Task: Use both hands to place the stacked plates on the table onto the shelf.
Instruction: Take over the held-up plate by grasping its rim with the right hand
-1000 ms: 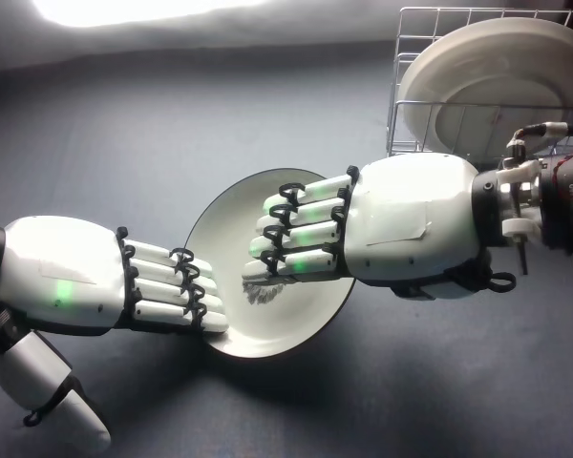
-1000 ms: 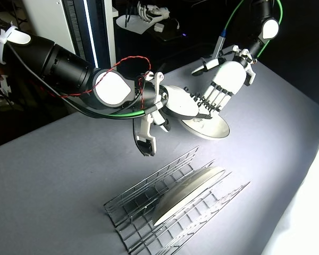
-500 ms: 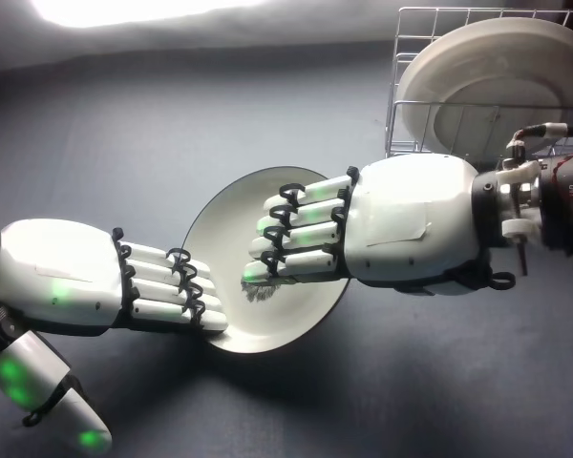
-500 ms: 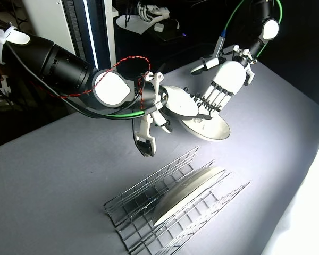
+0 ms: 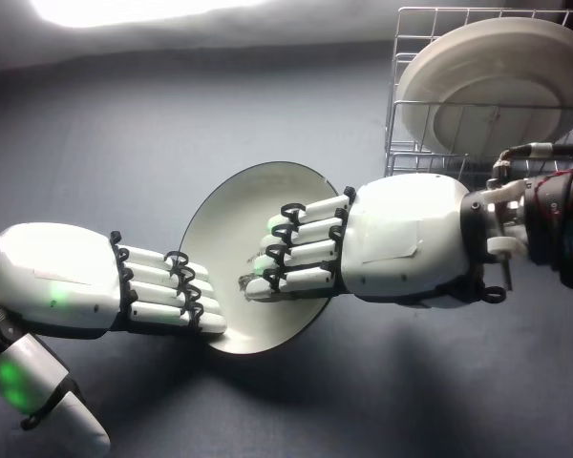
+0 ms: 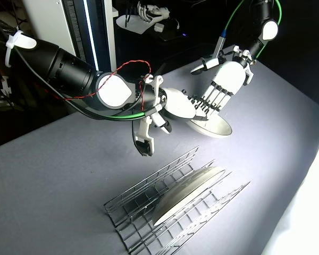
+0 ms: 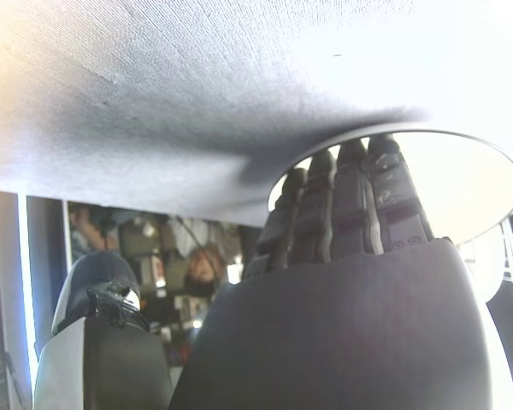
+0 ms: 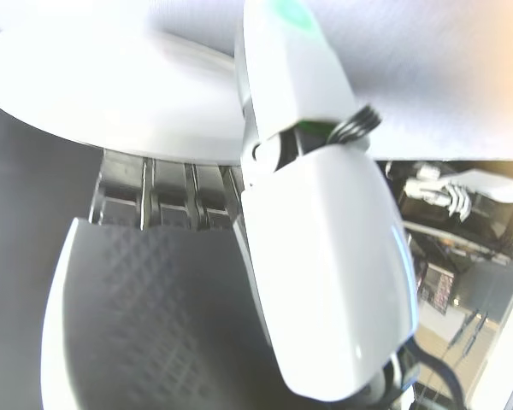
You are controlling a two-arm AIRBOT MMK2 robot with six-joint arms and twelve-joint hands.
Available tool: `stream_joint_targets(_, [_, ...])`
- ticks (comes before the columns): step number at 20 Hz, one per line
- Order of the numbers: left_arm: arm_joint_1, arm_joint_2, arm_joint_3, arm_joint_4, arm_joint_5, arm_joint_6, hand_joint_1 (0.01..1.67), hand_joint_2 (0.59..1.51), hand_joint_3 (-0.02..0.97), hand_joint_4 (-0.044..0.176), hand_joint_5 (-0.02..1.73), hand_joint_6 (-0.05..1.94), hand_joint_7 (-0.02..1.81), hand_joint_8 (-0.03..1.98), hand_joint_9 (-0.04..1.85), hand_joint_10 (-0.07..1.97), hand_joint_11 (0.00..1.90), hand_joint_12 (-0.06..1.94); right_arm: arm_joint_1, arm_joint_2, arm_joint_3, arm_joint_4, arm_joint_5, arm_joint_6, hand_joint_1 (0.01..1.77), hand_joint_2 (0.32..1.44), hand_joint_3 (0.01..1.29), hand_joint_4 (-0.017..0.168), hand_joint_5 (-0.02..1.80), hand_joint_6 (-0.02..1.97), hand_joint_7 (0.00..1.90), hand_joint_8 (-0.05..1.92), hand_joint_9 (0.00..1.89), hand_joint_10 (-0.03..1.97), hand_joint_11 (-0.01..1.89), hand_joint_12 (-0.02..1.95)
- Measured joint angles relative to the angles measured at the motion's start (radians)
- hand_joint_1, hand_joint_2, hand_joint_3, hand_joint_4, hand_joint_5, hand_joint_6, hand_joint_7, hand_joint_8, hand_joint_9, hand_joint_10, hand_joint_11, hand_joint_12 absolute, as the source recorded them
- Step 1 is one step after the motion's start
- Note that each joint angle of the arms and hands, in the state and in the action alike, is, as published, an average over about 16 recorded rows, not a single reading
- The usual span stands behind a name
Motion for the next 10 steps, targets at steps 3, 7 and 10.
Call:
stream_joint_targets(3, [0.001, 0.0, 0.0, 0.0, -0.001, 0.0, 0.02, 0.999, -0.002, -0.012, -0.01, -0.02, 0.02, -0.01, 0.01, -0.01, 0.01, -0.03, -0.004, -0.025, 0.027, 0.0, -0.003, -0.001, 1.55, 1.04, 0.02, 0.003, 0.02, 0.03, 0.02, 0.01, 0.02, 0.02, 0.01, 0.02])
stream_joint_targets(7, [0.001, 0.0, 0.0, 0.0, -0.001, -0.001, 0.01, 0.994, -0.001, -0.012, -0.01, -0.02, 0.02, -0.01, 0.01, -0.01, 0.01, -0.03, -0.005, -0.063, 0.068, 0.0, -0.005, -0.004, 1.55, 1.04, 0.02, 0.003, 0.02, 0.03, 0.02, 0.01, 0.02, 0.02, 0.01, 0.02])
stream_joint_targets(10, [0.001, 0.0, 0.0, 0.0, -0.002, -0.001, 0.01, 0.992, -0.002, -0.012, -0.01, -0.02, 0.02, -0.01, 0.01, -0.01, 0.01, -0.03, -0.002, -0.09, 0.096, 0.0, -0.005, -0.006, 1.54, 1.04, 0.02, 0.003, 0.02, 0.03, 0.02, 0.01, 0.02, 0.02, 0.01, 0.02])
